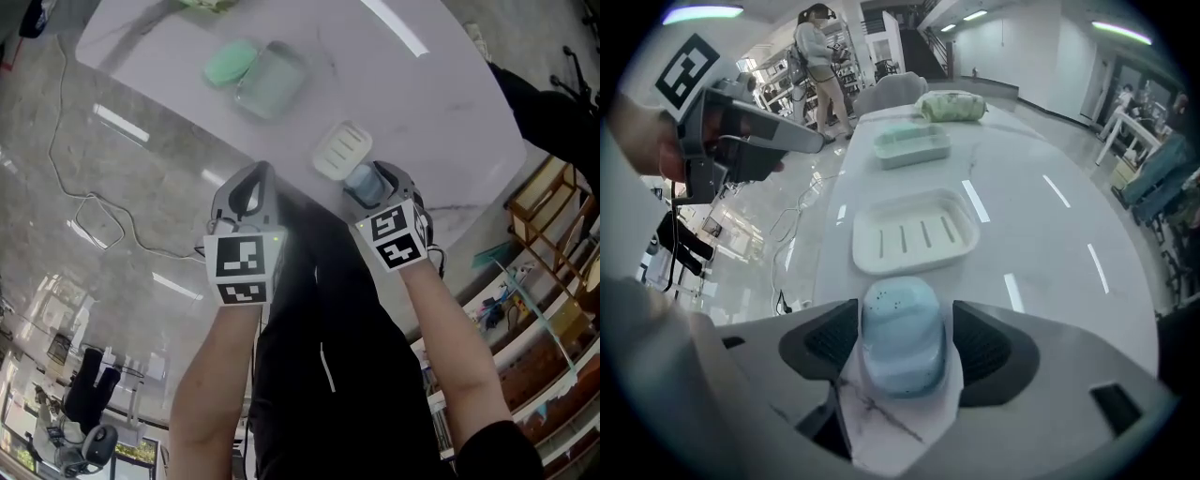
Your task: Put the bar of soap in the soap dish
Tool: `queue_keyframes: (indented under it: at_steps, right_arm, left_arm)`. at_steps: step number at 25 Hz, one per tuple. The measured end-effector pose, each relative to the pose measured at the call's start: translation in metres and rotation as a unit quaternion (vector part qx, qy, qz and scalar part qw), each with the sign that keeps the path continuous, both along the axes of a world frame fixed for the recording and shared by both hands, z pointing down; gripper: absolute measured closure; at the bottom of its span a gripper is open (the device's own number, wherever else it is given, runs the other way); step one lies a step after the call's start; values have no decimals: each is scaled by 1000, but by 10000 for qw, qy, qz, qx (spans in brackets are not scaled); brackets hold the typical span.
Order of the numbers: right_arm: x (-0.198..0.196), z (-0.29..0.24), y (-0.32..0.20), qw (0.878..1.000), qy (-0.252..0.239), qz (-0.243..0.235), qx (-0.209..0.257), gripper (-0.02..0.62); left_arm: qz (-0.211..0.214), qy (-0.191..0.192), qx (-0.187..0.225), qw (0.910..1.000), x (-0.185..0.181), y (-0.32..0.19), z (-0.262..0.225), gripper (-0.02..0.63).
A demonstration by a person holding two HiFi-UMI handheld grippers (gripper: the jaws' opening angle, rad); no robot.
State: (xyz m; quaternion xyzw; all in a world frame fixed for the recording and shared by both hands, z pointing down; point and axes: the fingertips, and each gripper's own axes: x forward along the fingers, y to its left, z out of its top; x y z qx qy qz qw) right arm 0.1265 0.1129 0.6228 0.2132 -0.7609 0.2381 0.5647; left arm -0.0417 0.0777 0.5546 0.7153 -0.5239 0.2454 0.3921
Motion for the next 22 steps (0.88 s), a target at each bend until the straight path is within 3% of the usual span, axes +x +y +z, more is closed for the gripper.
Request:
queue_keyframes:
  at_steps: [11,22]
  right_arm:
    - [3,6,1,9981,526,-308,8,288]
    - [4,5,1,9986,491,-202,-63,305]
  left_arm:
    - [-367,-23,-231,9991,-30,21,14,598]
    - [-559,66,-81,9984,-37,21,6,598]
